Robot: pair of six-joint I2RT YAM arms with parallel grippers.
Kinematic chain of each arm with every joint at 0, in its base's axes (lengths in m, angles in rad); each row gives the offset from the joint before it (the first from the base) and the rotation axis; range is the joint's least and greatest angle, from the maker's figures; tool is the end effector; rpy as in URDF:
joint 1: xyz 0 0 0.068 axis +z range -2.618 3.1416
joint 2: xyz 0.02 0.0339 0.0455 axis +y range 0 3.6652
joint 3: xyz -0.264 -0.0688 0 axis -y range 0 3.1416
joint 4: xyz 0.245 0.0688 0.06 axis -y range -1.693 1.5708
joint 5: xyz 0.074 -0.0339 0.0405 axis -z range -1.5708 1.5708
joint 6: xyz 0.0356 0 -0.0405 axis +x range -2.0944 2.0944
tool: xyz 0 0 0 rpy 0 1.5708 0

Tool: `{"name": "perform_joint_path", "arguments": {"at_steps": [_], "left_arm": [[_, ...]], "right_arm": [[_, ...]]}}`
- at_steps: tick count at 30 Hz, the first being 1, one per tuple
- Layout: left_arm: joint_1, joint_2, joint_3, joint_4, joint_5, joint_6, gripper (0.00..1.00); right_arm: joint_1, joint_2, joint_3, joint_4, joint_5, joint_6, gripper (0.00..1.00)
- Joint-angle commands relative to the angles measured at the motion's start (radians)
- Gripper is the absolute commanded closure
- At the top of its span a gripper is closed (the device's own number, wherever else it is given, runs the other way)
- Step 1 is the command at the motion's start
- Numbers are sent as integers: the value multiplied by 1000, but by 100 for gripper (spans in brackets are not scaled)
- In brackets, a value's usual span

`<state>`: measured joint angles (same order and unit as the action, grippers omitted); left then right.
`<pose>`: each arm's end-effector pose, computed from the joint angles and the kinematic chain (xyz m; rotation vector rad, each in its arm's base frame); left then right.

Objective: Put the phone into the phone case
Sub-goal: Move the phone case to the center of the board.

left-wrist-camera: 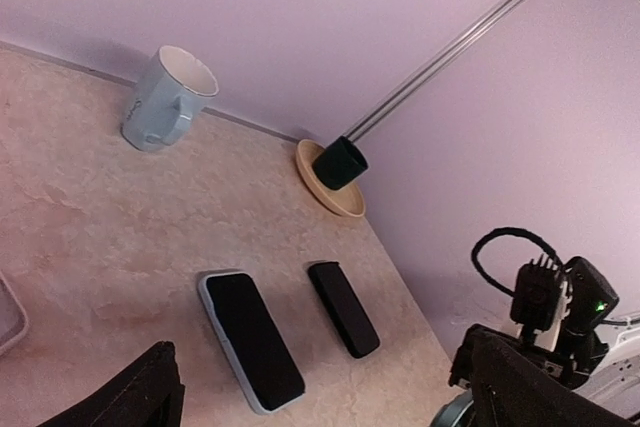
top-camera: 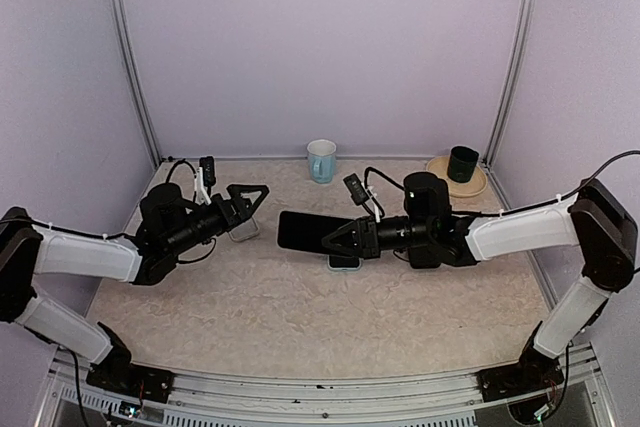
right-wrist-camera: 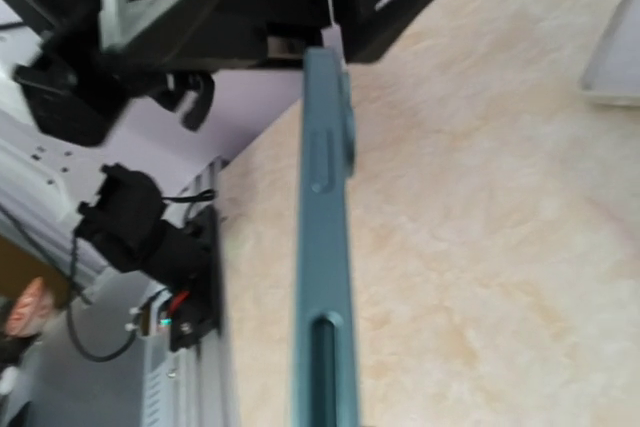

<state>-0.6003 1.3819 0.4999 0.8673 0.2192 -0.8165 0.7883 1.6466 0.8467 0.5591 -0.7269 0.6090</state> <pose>0.2277 -0.1652 0.2202 -0.0001 1.7381 -1.2523 0.2310 0.2659 0.2188 -0.7695 1.9294 1.5837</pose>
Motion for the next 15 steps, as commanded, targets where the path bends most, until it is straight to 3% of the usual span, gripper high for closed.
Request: {"name": "perform_joint_path", "arguments": {"at_steps": [1, 9, 15], "left_arm": [[10, -35, 84, -321, -144, 208, 2], [8, 39, 167, -493, -347, 404, 1], [30, 140, 216, -510, -273, 536, 1]], "right_arm": [[-16, -94, 18, -105, 90, -114, 100], [-43, -192, -17, -163, 135, -169, 100], [-47, -223, -48, -154, 140, -169, 100]]}}
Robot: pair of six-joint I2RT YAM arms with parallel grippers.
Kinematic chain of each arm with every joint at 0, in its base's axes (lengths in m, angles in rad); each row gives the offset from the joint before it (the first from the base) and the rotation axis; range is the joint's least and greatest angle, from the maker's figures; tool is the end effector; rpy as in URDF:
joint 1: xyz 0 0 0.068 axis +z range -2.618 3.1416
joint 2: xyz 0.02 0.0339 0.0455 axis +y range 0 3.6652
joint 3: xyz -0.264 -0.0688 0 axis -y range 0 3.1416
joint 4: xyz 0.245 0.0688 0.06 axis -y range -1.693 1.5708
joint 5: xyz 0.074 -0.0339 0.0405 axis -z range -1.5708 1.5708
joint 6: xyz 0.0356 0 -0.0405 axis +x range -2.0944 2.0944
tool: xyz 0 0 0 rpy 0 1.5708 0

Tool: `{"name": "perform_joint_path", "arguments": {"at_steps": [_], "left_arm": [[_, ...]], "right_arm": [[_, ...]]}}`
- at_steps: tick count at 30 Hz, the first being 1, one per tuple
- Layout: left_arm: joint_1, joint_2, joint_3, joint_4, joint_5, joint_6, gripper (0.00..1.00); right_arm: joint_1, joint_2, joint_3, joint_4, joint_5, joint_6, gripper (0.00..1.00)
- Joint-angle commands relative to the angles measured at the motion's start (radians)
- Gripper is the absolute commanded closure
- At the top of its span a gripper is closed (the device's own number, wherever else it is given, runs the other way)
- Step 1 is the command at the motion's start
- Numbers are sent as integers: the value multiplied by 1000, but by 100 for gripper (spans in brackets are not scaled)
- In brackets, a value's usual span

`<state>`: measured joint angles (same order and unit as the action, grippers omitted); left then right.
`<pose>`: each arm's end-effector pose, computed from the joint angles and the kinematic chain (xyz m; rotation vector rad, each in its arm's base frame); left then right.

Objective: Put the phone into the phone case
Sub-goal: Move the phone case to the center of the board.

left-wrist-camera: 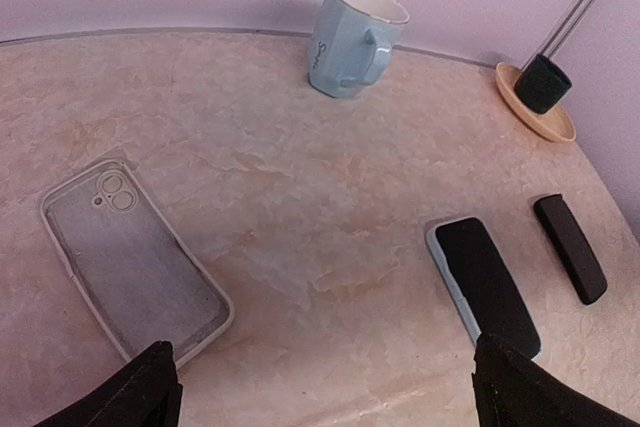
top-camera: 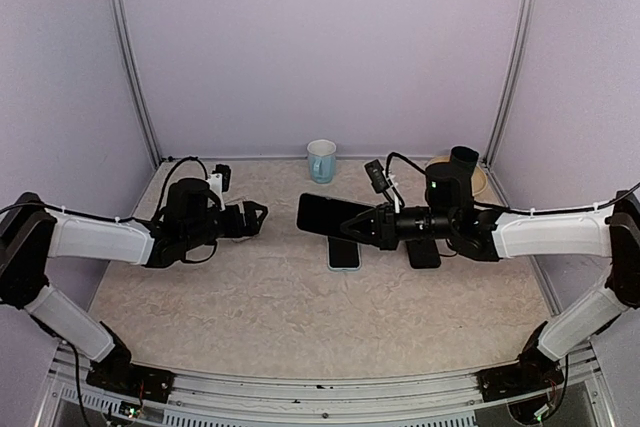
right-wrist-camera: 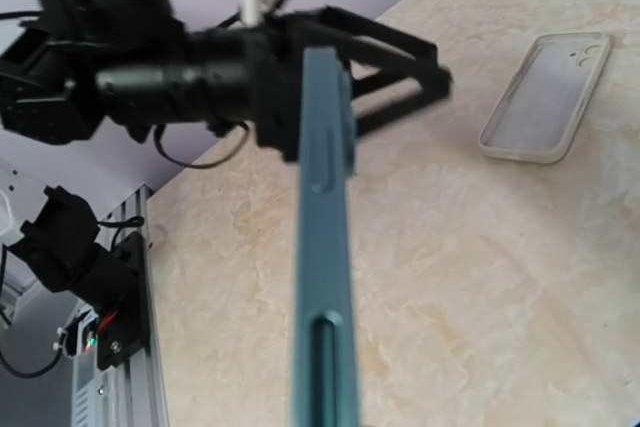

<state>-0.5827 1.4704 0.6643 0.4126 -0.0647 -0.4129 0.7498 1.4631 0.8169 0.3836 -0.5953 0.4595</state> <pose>0.2581 -0.1673 0.1989 0.1272 2.0064 -0.5836 0.2230 0.2349 0.2495 -0.7430 1.8811 1.3550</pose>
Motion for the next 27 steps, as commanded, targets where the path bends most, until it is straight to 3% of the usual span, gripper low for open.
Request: {"name": "perform_joint_path", "arguments": {"at_steps": [1, 4, 13, 16, 20, 27], "left_arm": [[16, 66, 66, -67, 31, 151, 1], [18, 131, 118, -111, 45, 196, 2], [28, 251, 189, -208, 39, 278, 19], [40, 257, 193, -221, 21, 287, 31], [40, 288, 214, -258, -42, 312, 31], [50, 354, 229, -257, -28, 309, 33]], "right_arm": [[-8, -40, -23, 27, 6, -16, 100], [-8, -37, -36, 43, -1, -5, 100], [-8, -46, -57, 51, -8, 11, 100], [-8, -48, -59, 54, -9, 18, 100], [-9, -45, -62, 57, -8, 27, 100], [-9, -32, -64, 68, -19, 40, 100]]}}
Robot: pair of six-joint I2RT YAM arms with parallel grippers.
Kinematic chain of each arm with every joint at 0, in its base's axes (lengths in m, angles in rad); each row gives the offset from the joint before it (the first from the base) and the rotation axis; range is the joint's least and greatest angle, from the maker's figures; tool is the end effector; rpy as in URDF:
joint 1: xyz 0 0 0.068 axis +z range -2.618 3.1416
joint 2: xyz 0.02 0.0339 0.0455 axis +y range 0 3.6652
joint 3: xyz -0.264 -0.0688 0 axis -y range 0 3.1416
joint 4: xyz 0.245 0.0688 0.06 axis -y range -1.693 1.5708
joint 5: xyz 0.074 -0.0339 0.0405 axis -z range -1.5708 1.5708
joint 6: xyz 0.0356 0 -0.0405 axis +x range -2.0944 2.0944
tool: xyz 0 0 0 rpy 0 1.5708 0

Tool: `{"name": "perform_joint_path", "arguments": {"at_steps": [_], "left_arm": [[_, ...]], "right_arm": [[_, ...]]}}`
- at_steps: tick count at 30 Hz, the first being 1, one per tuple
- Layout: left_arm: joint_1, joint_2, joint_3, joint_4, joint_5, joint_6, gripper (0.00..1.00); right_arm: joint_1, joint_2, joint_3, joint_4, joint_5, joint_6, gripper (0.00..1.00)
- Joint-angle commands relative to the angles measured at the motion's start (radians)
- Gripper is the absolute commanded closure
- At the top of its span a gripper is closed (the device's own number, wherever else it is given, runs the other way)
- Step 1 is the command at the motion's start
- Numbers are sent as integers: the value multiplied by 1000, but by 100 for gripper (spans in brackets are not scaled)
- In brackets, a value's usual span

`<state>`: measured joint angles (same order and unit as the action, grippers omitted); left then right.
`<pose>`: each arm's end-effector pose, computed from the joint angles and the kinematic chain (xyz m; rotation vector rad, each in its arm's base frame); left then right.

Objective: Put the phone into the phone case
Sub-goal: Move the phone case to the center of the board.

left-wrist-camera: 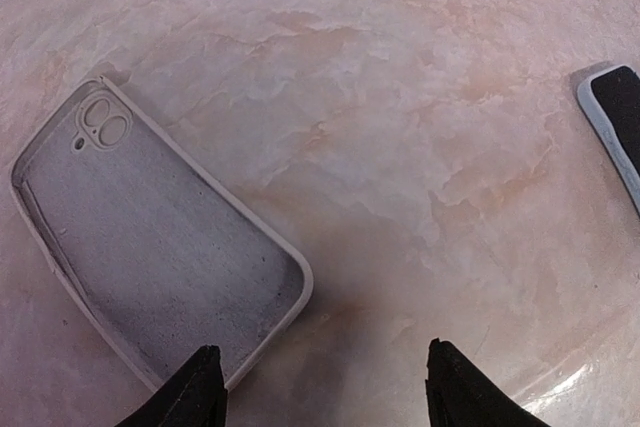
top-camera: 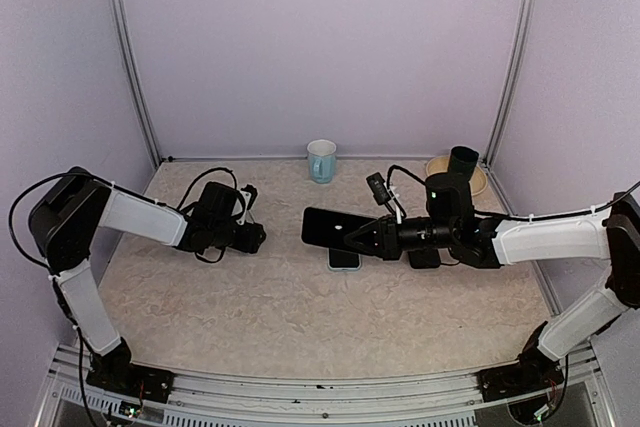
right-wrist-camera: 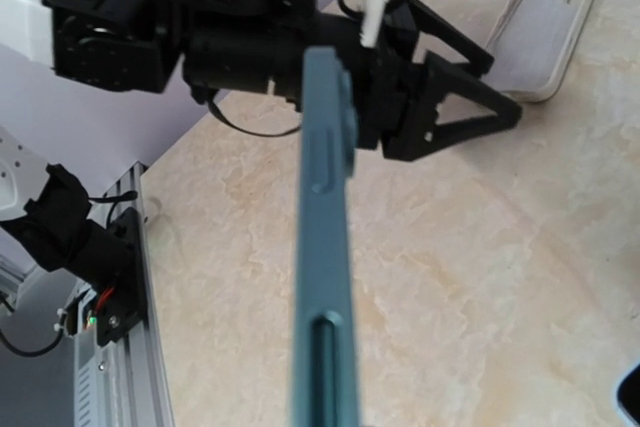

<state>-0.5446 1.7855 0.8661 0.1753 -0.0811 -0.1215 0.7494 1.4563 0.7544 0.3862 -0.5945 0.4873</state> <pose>0.3035 -0.1804 0.1388 0.4476 2.2809 -0.2441 0.2163 0.2285 0.2313 -0.7140 1.9577 1.3631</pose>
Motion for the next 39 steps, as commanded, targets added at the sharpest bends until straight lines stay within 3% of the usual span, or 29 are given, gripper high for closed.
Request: {"name": "perform_joint_path", "arguments": {"at_steps": [1, 8, 23, 39], "left_arm": [[14, 46, 27, -16, -12, 15, 33], [31, 55, 30, -7, -22, 6, 39], [58, 75, 56, -16, -10, -8, 39], [54, 105, 83, -50, -4, -10, 61]], "right_arm": [[-9, -24, -2, 67, -20, 14, 100], [-8, -20, -7, 71, -26, 19, 100], [-9, -12, 9, 66, -37, 23, 100], [-9, -32, -13, 86, -36, 36, 100]]}}
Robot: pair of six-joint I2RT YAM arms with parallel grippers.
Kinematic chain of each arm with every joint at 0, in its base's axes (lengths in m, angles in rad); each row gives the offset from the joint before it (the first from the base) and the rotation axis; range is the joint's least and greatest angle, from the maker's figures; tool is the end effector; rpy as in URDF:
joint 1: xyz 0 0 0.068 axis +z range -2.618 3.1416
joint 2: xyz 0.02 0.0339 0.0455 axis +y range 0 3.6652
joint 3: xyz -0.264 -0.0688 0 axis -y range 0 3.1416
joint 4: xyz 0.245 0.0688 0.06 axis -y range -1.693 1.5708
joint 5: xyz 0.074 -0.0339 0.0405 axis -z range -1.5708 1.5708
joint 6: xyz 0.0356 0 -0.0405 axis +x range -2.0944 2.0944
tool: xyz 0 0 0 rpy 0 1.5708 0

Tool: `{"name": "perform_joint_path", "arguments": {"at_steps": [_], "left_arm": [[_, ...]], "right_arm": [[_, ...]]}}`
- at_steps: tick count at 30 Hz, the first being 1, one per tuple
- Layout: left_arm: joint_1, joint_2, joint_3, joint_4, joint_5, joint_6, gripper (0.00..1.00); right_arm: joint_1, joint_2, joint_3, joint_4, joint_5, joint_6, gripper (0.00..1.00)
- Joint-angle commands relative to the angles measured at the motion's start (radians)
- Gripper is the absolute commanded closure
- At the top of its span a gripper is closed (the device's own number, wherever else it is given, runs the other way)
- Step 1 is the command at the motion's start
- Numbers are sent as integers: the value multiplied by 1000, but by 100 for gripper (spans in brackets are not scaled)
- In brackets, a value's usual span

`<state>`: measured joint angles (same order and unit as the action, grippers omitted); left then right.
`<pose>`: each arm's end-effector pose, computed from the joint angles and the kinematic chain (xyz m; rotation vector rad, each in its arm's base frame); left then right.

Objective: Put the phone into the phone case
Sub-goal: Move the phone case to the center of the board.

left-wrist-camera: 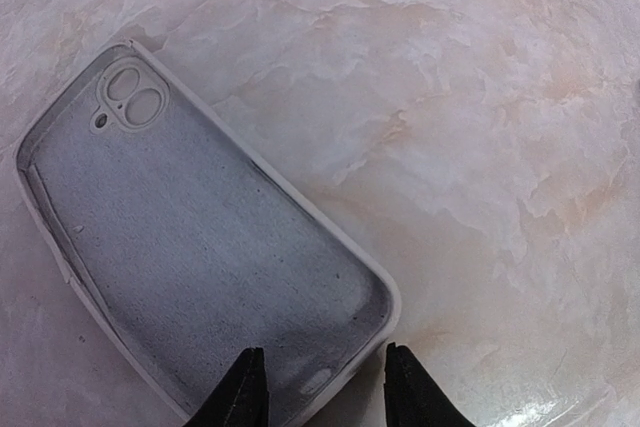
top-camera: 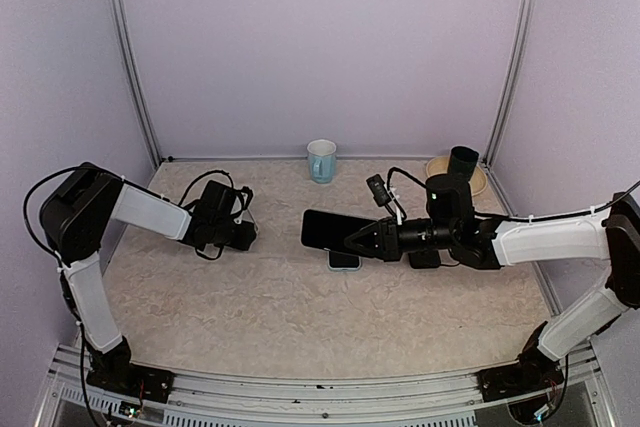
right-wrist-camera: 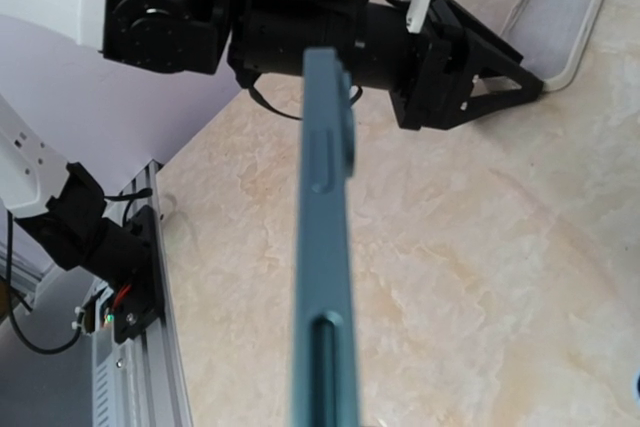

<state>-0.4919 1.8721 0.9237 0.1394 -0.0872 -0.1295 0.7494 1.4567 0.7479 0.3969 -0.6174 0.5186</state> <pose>0.3236 -0.1699 0.1223 0.3887 2.3525 -0.1928 0.2151 0.2283 0.2302 -0.7048 1.9698 1.4027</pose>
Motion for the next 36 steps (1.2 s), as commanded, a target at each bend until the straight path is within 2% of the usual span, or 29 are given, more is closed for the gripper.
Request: {"name": "perform_joint_path", "arguments": {"at_steps": [1, 4, 17, 21, 27, 31, 36], "left_arm": [[0, 21, 27, -17, 2, 0, 62], [-5, 24, 29, -21, 1, 2, 63], [-43, 24, 27, -30, -18, 3, 82], [-53, 15, 27, -36, -31, -9, 85], [-69, -24, 22, -35, -23, -74, 90], [-105, -52, 30, -63, -71, -146, 97], [-168, -76, 46, -103, -137, -227, 100]], "right_arm": [[-10, -34, -8, 75, -10, 4, 100], [-8, -39, -11, 73, -6, 1, 100], [-9, -35, -7, 73, 5, -5, 100], [-9, -31, 1, 72, 5, -6, 100], [-8, -32, 14, 67, 0, -7, 100], [-8, -48, 21, 48, 15, -20, 100], [-9, -62, 26, 33, 27, -32, 100]]}}
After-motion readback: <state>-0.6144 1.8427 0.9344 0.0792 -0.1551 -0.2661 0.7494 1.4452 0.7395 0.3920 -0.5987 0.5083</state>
